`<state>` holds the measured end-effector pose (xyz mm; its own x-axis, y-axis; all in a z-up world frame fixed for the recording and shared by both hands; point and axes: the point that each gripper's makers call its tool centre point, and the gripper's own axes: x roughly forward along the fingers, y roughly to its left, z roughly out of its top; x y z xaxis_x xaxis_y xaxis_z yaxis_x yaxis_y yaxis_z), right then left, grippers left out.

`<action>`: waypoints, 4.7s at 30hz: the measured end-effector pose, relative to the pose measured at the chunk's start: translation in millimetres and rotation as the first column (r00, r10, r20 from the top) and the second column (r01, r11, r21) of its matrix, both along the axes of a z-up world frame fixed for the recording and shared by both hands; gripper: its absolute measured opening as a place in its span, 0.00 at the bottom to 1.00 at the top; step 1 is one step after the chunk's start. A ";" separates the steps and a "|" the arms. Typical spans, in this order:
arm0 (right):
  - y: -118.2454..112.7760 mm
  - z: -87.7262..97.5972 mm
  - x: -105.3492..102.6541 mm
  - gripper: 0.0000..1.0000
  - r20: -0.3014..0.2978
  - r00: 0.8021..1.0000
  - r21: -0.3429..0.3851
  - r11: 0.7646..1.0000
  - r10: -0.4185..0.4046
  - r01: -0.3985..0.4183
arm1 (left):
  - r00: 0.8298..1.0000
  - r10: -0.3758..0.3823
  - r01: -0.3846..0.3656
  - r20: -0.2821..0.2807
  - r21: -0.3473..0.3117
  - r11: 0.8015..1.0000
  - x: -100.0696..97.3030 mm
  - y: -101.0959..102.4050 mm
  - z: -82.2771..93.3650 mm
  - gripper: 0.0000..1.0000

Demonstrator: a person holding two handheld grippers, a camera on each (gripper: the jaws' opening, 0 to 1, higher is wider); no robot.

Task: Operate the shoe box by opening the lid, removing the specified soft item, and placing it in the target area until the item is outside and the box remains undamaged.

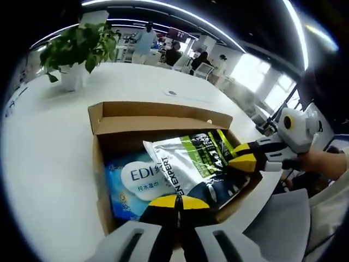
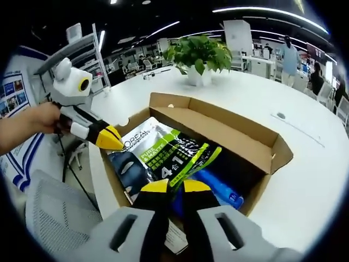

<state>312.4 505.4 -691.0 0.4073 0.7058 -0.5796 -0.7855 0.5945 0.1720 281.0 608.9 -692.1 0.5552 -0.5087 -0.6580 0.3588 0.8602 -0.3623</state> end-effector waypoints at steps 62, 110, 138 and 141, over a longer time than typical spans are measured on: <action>-142.2 62.0 29.1 0.00 -0.019 0.969 0.061 0.967 -0.248 0.249 | 0.983 -0.164 0.165 0.085 -0.012 0.986 43.0 -135.4 52.5 0.00; -227.2 38.1 58.0 0.00 -0.036 0.922 0.010 0.923 -0.384 0.385 | 0.954 -0.294 0.295 0.048 0.002 0.956 70.3 -223.7 28.1 0.00; -243.6 -27.2 83.5 0.00 -0.110 0.914 -0.084 0.920 -0.390 0.382 | 0.911 -0.407 0.413 -0.069 0.135 0.901 92.6 -243.6 -25.0 0.00; -243.8 -32.2 85.8 0.00 -0.114 0.915 -0.093 0.921 -0.386 0.377 | 0.899 -0.429 0.438 -0.088 0.175 0.882 94.4 -245.2 -31.2 0.00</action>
